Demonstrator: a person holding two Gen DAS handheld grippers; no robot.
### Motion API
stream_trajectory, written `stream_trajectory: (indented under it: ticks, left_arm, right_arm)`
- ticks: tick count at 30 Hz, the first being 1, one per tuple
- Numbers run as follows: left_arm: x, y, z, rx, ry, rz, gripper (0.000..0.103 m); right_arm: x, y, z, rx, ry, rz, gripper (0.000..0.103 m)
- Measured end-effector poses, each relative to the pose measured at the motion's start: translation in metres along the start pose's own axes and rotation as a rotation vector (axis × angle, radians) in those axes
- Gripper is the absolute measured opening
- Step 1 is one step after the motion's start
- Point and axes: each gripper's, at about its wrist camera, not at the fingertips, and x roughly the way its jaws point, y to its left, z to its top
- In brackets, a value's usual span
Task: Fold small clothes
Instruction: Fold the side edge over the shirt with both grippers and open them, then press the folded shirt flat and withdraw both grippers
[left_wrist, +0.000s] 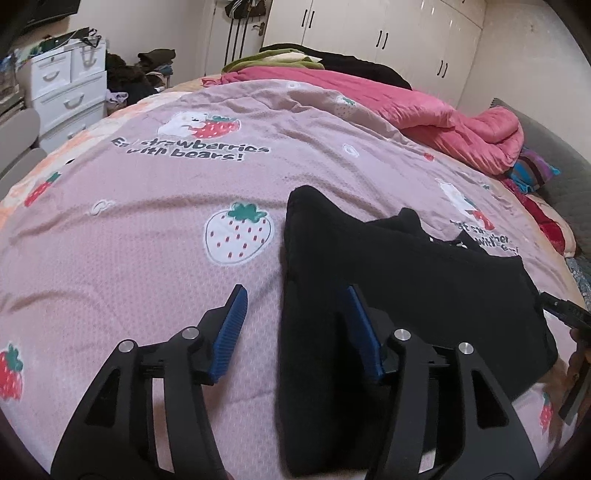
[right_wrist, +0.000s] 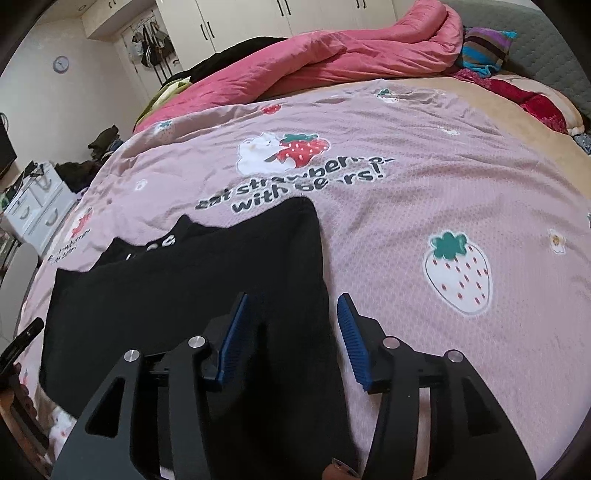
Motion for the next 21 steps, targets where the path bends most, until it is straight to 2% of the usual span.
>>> stream_trajectory:
  ticks: [5,16,18,21]
  left_arm:
    - [-0.007,0.005,-0.01,-0.058,0.023,-0.065,0.052]
    - [-0.008,0.002,-0.035,-0.104,0.075,-0.102,0.052]
    - [-0.008,0.003,-0.041,-0.115,0.088,-0.115,0.047]
    - [-0.01,0.007,-0.046,-0.143,0.103,-0.153,0.025]
  right_arm:
    - [-0.007,-0.002,-0.007,-0.007,0.009,-0.002,0.048]
    - [-0.015,-0.01,-0.035,0.015,0.07,0.041,0.048]
    - [-0.016,-0.01,-0.038,0.007,0.081,0.04,0.048]
    - [-0.018,-0.012,-0.043,0.013,0.083,0.042,0.02]
